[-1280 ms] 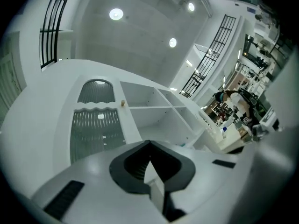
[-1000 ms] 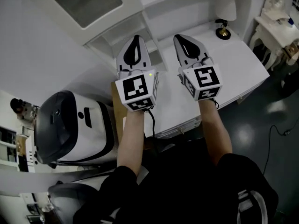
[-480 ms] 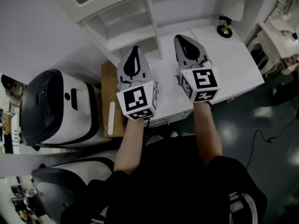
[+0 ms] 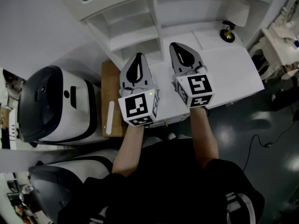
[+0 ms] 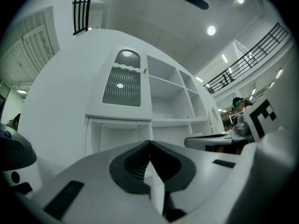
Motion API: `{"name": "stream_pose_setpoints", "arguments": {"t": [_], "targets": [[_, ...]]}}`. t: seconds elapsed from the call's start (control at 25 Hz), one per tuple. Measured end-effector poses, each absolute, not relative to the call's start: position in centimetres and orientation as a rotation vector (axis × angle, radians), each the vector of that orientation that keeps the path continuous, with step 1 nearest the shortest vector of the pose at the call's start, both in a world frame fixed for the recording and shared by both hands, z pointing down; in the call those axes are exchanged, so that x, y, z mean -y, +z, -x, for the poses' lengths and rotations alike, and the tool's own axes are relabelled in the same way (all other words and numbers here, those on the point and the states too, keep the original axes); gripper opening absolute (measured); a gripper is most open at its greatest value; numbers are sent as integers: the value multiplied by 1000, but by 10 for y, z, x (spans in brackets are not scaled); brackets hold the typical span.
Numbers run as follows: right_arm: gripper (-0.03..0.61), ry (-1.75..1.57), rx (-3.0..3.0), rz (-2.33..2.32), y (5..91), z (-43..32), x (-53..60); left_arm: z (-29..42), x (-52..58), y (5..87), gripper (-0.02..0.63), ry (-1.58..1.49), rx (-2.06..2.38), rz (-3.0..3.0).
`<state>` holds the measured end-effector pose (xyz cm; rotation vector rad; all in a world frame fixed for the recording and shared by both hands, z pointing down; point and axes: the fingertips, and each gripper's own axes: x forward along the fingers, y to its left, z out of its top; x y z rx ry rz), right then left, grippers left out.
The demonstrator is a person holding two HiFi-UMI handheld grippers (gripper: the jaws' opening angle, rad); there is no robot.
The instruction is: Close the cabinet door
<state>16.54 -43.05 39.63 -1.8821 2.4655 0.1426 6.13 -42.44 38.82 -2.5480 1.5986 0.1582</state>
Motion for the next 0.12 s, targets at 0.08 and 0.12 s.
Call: {"name": "stream_pose_setpoints", "arguments": {"t": [0.08, 0.12], "targets": [[18, 163, -2451, 1869, 395, -166, 430, -62, 422, 390, 12, 153, -1594, 2551], [18, 171, -2446, 1863, 394, -167, 430, -62, 421, 392, 12, 150, -1592, 2553]]}}
